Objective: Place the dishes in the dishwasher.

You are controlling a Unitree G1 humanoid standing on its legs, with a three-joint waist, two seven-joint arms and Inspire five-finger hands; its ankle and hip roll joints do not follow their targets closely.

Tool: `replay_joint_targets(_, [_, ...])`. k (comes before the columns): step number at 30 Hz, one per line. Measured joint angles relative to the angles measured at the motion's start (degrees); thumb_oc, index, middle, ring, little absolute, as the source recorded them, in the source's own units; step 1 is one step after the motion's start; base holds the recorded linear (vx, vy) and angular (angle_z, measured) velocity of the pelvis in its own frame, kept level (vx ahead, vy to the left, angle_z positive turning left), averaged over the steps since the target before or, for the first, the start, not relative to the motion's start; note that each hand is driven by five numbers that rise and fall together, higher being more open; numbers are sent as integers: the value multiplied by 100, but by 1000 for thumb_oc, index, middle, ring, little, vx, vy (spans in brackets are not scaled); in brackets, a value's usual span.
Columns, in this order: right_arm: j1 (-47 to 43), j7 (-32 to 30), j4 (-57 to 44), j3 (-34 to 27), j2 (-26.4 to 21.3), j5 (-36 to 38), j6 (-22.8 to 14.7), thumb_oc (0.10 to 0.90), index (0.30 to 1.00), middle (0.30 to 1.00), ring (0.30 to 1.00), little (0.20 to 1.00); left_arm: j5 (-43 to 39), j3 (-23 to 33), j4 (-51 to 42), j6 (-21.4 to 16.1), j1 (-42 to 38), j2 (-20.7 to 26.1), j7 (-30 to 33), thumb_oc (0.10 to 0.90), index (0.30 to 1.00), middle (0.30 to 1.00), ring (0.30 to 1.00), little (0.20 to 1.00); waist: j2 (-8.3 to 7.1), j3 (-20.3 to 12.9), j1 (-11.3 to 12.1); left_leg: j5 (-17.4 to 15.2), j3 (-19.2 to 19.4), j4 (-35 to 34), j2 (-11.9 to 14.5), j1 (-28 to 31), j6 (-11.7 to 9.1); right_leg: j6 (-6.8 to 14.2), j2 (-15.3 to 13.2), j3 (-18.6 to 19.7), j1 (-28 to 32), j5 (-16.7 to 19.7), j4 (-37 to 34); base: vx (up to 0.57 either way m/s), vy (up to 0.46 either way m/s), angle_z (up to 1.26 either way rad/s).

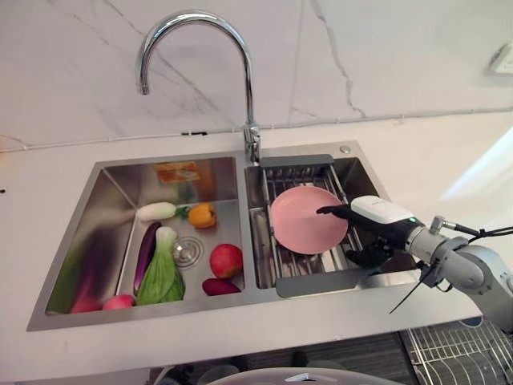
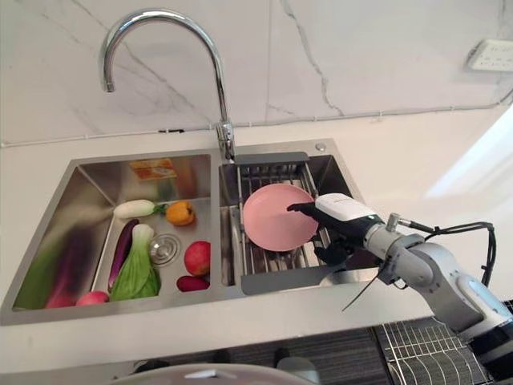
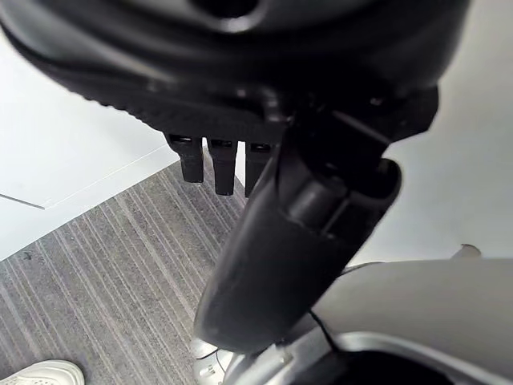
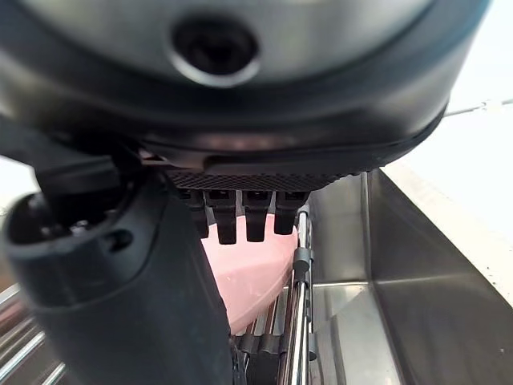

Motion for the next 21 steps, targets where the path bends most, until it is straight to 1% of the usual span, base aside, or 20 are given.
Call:
replay_joint_targets(6, [3, -152, 99, -1, 204, -415, -27, 800, 900, 900, 900, 900, 0, -3, 0, 0, 0, 1, 5, 800, 900, 900, 900, 900, 0, 0, -1, 18, -72, 0, -15, -12, -8, 2, -13, -84, -1, -2, 0, -2, -10, 7])
replay_joint_targets(7, [11, -333, 129, -2, 354, -737, -35, 800, 900, 900, 900, 900, 0, -2, 0, 0, 5, 0, 11, 800, 900, 900, 900, 900, 0, 0, -1, 18, -78, 0, -16, -16, -12, 3, -14, -91, -2, -2, 0, 0, 0, 0])
replay_joint_targets(10, [29, -683, 243, -1, 567, -1236, -58, 800, 900, 900, 900, 900, 2, -6, 0, 1, 7, -3, 52, 800, 900, 900, 900, 900, 2, 0, 1, 13, -79, 0, -16, -27, -23, 3, -15, -92, -2, -3, -1, 0, 0, 0])
replay_joint_targets(12, [28, -815, 308, 4, 604, -1500, -63, 800, 900, 900, 900, 900, 2, -18, 0, 2, -1, -3, 70, 800, 900, 900, 900, 900, 5, 0, 1, 15, -79, 0, -17, -27, -20, 4, -16, -92, -2, -3, -1, 0, 0, 0])
replay_joint_targets(14, [32, -958, 365, 6, 731, -1701, -58, 800, 900, 900, 900, 900, 6, -25, 0, 2, 0, -6, 107, 800, 900, 900, 900, 900, 12, 3, -1, 16, -79, 0, -17, -27, -19, 4, -17, -92, -7, -4, 0, 0, 0, 0])
replay_joint_targets(16, [40, -1153, 487, 22, 975, -1918, -35, 800, 900, 900, 900, 900, 11, -26, 0, 3, -4, -9, 138, 800, 900, 900, 900, 900, 17, 3, -1, 20, -79, 0, -18, -23, -13, 4, -17, -93, -9, -4, -1, 0, 0, 0])
replay_joint_targets(21, [39, -1505, 667, 155, 1294, -2235, -14, 800, 900, 900, 900, 900, 22, -74, -1, 4, -19, -22, 231, 800, 900, 900, 900, 900, 50, 12, -4, 24, -78, 0, -21, -22, -8, 5, -22, -93, -10, -4, -1, 0, 0, 0])
